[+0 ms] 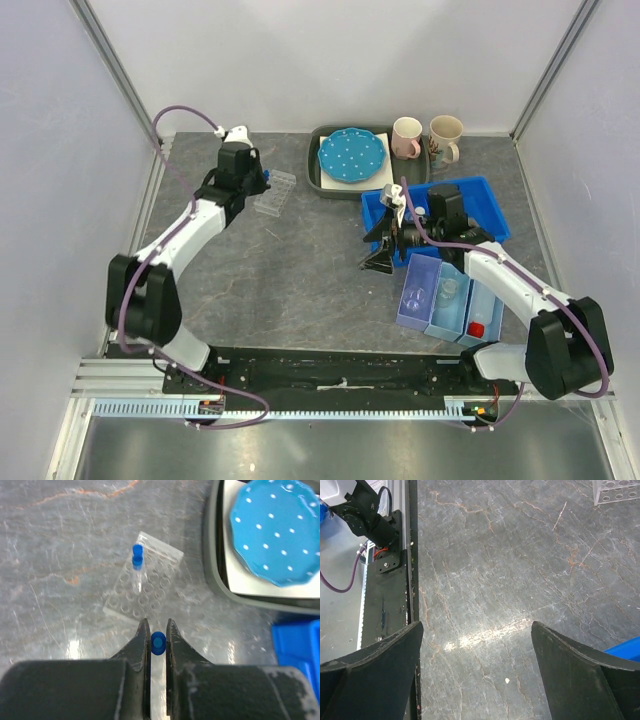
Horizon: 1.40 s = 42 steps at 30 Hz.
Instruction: Organize the chemistry lab equipment
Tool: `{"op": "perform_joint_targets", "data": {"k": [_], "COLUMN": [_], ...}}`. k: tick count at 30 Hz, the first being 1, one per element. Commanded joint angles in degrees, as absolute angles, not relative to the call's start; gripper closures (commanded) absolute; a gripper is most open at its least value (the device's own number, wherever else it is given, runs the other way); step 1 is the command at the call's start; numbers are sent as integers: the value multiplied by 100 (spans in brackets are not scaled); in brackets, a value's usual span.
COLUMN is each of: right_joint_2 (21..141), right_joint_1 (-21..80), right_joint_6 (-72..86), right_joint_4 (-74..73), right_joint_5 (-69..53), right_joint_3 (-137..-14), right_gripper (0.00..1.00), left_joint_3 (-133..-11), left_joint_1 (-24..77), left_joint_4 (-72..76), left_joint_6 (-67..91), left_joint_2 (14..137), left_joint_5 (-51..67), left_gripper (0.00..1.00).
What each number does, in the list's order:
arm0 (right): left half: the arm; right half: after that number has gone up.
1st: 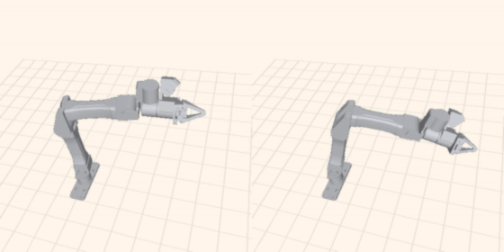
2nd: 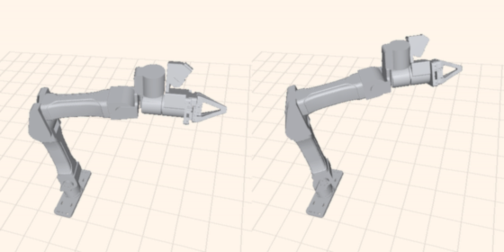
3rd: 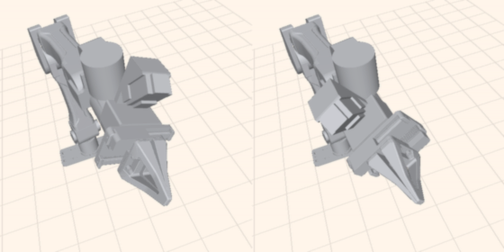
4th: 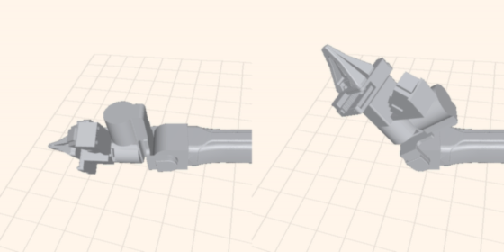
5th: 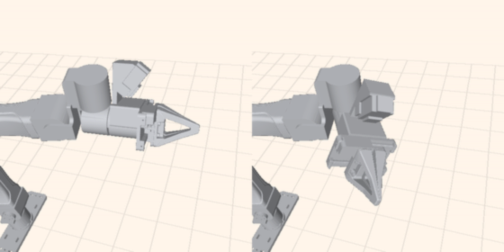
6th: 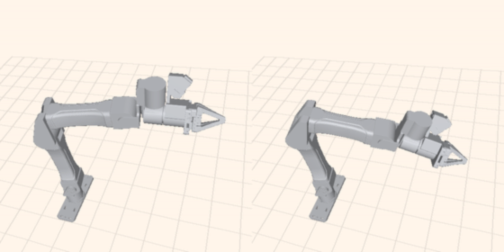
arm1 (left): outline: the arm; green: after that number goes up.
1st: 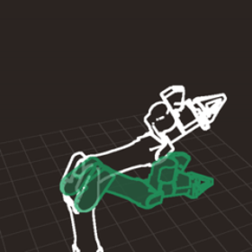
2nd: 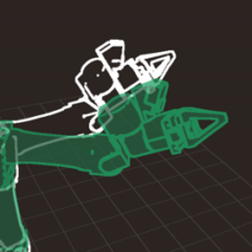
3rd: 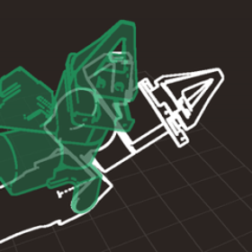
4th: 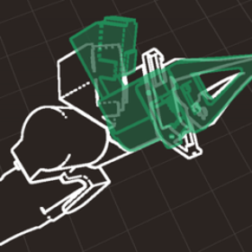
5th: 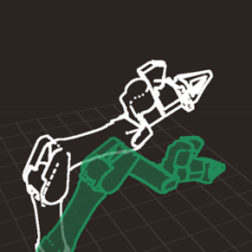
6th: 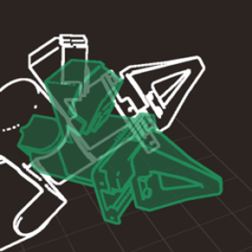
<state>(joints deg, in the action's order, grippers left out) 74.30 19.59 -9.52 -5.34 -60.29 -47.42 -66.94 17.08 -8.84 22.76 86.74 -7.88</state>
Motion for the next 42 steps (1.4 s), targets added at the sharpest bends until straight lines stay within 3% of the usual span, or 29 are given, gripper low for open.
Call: {"op": "perform_joint_targets", "data": {"k": [1,13,42], "right_joint_2": [7251,7233,7251], "right_joint_1": [1925,1898,1819], "right_joint_6": [-1274,-1441,-1494], "right_joint_4": [-545,-633,-712], "right_joint_5": [-6029,-5985,-6091], "right_joint_3": [-4931,-4948,-4975], "right_gripper": [4,2,2], "left_joint_3": [-7443,-8498,-8569], "left_joint_1": [1652,1459,1441], "left_joint_4": [-316,-729,-1142], "left_joint_6": [1670,1775,1969], "left_joint_2": [9473,10801,11399], "left_joint_5": [-1493,-1512,-1406], "left_gripper": [98,98,98]}}
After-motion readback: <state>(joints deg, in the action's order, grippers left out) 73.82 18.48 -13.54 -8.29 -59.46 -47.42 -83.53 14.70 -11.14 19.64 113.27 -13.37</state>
